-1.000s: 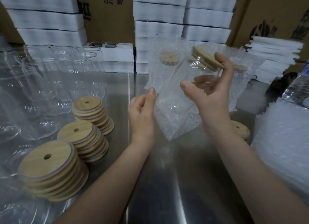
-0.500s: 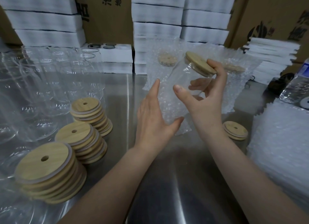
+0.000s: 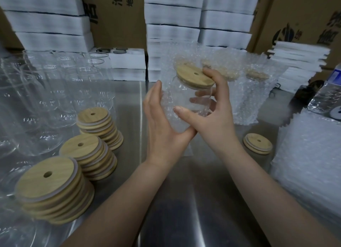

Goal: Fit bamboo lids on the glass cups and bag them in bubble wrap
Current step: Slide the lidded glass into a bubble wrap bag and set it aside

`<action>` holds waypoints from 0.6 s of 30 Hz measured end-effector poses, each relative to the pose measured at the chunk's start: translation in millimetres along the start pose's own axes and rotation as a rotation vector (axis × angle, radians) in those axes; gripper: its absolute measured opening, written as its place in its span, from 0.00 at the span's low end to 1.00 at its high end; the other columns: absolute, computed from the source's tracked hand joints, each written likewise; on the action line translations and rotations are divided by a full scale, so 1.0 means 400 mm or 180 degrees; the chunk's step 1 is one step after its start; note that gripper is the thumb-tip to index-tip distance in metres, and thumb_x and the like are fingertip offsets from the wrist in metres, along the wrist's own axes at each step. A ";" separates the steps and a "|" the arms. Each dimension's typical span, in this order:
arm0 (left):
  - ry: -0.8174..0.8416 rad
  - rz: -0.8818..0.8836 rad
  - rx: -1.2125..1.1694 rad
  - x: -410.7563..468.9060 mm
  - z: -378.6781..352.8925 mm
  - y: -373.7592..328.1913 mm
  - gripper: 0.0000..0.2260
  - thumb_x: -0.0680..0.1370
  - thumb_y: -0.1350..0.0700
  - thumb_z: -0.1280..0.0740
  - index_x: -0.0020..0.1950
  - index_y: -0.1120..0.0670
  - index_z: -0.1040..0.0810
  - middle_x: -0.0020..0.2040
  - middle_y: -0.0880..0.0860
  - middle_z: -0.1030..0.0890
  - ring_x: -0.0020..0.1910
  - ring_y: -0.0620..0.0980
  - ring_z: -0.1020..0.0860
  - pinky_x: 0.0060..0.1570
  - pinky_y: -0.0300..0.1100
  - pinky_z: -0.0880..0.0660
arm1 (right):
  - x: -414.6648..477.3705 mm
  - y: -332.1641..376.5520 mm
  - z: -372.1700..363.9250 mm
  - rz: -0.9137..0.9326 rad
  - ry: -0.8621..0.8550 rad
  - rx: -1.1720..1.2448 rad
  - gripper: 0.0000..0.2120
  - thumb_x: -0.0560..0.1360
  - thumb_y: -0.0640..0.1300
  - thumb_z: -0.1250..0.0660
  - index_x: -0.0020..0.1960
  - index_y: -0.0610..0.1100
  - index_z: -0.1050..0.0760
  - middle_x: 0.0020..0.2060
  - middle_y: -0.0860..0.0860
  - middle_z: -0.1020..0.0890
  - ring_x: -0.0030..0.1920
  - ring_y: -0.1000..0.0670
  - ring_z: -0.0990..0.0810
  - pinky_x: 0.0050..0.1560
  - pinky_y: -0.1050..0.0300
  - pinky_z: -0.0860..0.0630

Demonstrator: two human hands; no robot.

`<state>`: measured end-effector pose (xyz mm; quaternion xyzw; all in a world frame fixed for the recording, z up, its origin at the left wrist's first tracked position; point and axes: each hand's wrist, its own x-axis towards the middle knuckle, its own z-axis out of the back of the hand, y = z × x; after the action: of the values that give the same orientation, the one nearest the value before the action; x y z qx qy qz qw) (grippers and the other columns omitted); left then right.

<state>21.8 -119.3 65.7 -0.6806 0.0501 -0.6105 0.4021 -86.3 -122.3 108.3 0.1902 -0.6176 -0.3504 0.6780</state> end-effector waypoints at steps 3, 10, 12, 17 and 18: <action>0.0274 -0.0036 0.0130 -0.003 -0.005 -0.008 0.51 0.65 0.48 0.21 0.76 0.54 0.52 0.74 0.57 0.44 0.76 0.48 0.44 0.75 0.40 0.43 | 0.008 0.001 0.009 0.0116 -0.0253 -0.0036 0.37 0.66 0.44 0.20 0.69 0.50 0.35 0.64 0.54 0.28 0.57 0.47 0.23 0.57 0.46 0.22; 0.0927 0.0566 0.0648 -0.006 -0.007 0.006 0.60 0.60 0.44 0.18 0.76 0.40 0.60 0.78 0.46 0.49 0.76 0.45 0.50 0.76 0.55 0.46 | 0.023 0.019 0.042 0.0386 -0.0980 0.0240 0.34 0.70 0.42 0.24 0.69 0.44 0.39 0.66 0.47 0.32 0.58 0.47 0.26 0.56 0.52 0.22; 0.1043 0.0796 0.0592 0.005 -0.007 0.017 0.56 0.60 0.45 0.19 0.78 0.48 0.51 0.77 0.53 0.40 0.76 0.51 0.42 0.74 0.55 0.39 | 0.023 0.025 0.043 0.0463 -0.0992 0.0240 0.33 0.70 0.41 0.24 0.69 0.43 0.39 0.66 0.45 0.33 0.59 0.45 0.26 0.56 0.49 0.22; 0.0859 0.1051 0.0100 0.012 -0.001 0.022 0.46 0.62 0.43 0.20 0.74 0.49 0.37 0.68 0.48 0.26 0.66 0.48 0.27 0.62 0.53 0.26 | 0.018 0.034 0.032 0.0485 -0.0893 0.0124 0.32 0.70 0.40 0.24 0.67 0.42 0.38 0.66 0.43 0.32 0.61 0.43 0.26 0.56 0.42 0.23; 0.0813 0.1071 0.0091 0.010 0.000 0.020 0.46 0.61 0.43 0.19 0.74 0.48 0.37 0.67 0.48 0.26 0.66 0.48 0.26 0.61 0.53 0.26 | 0.018 0.035 0.032 0.0504 -0.0890 0.0106 0.32 0.70 0.40 0.24 0.67 0.43 0.38 0.65 0.44 0.32 0.61 0.43 0.26 0.57 0.43 0.23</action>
<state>26.3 -126.8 64.1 -0.5739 0.2049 -0.6167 0.4984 -95.6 -115.7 125.3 0.1015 -0.7247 -0.3087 0.6077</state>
